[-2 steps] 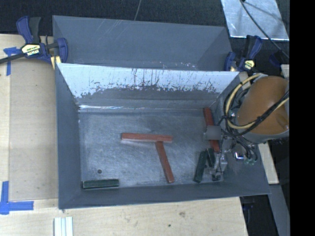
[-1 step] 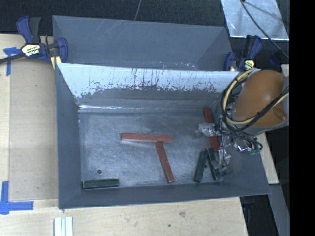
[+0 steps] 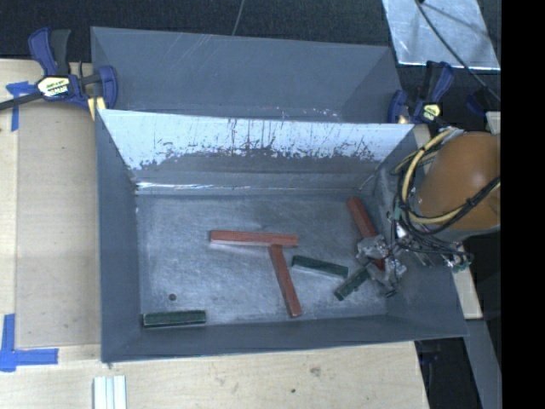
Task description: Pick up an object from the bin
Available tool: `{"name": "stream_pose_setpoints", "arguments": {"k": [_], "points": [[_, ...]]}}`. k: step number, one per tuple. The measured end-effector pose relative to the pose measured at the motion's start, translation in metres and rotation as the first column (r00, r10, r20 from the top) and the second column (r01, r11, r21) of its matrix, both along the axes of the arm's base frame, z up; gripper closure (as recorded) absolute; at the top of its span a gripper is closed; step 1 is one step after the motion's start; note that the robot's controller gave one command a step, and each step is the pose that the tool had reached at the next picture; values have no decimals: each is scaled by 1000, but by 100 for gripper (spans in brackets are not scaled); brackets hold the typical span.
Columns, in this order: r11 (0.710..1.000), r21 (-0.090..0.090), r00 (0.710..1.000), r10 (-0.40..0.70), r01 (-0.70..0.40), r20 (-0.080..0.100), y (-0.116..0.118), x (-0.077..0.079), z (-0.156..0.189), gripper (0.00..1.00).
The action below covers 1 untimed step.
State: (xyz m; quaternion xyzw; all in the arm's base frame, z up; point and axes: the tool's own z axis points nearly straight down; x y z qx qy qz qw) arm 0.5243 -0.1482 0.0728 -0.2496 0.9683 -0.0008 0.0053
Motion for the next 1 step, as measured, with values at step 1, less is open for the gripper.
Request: {"name": "stream_pose_setpoints", "arguments": {"k": [1], "points": [[1000, 0, 1000, 0, 0, 0, 0, 0, 0, 100]]}}
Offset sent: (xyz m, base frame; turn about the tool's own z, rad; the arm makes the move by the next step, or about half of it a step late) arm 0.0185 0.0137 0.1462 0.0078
